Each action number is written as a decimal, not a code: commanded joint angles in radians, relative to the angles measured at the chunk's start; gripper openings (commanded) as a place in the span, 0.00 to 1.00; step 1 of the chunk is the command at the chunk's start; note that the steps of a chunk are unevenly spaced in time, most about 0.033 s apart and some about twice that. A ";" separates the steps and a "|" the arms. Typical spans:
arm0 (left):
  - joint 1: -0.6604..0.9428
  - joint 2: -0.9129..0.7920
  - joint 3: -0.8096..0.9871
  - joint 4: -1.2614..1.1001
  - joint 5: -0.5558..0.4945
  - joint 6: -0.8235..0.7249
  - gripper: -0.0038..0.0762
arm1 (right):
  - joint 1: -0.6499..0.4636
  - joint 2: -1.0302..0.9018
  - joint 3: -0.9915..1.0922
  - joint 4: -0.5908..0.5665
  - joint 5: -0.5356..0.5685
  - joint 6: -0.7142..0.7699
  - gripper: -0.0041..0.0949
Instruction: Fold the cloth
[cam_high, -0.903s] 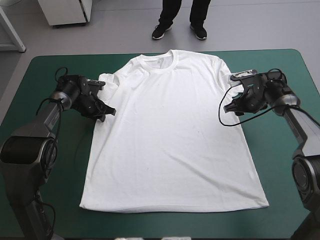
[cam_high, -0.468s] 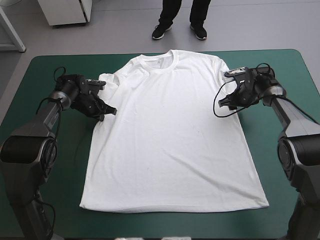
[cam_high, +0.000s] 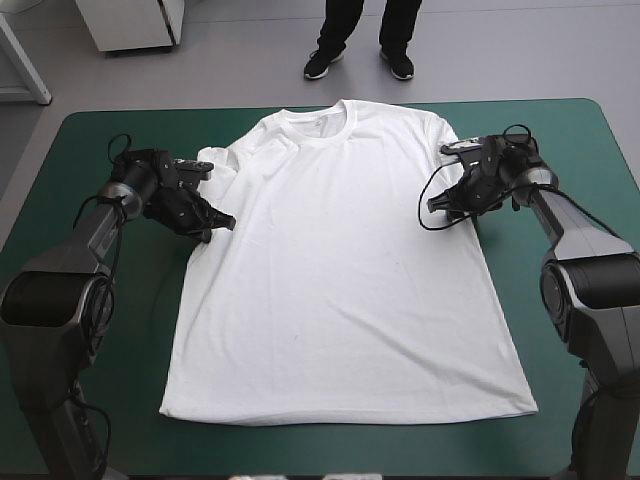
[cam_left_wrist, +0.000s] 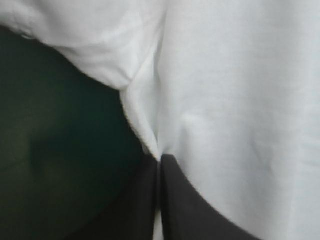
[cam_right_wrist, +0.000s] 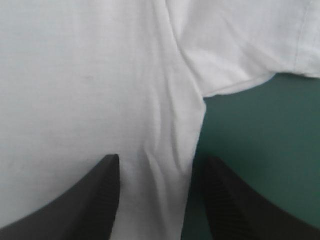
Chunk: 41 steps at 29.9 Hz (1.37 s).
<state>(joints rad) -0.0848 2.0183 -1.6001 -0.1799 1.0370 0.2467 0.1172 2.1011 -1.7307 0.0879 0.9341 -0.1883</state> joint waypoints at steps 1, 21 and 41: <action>-0.012 -0.023 -0.005 -0.054 0.026 0.000 0.04 | 0.000 0.002 -0.008 0.038 0.040 -0.008 0.29; -0.012 -0.216 -0.005 -0.067 0.104 0.015 0.04 | -0.002 -0.125 -0.010 0.061 0.224 -0.057 0.02; -0.012 -0.680 -0.281 -0.034 0.100 -0.020 0.04 | -0.002 -0.663 -0.220 -0.006 0.200 -0.022 0.02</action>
<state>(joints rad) -0.0936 1.3910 -1.8043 -0.2031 1.2148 0.2390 0.1172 1.5223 -1.8597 0.0921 1.2025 -0.2205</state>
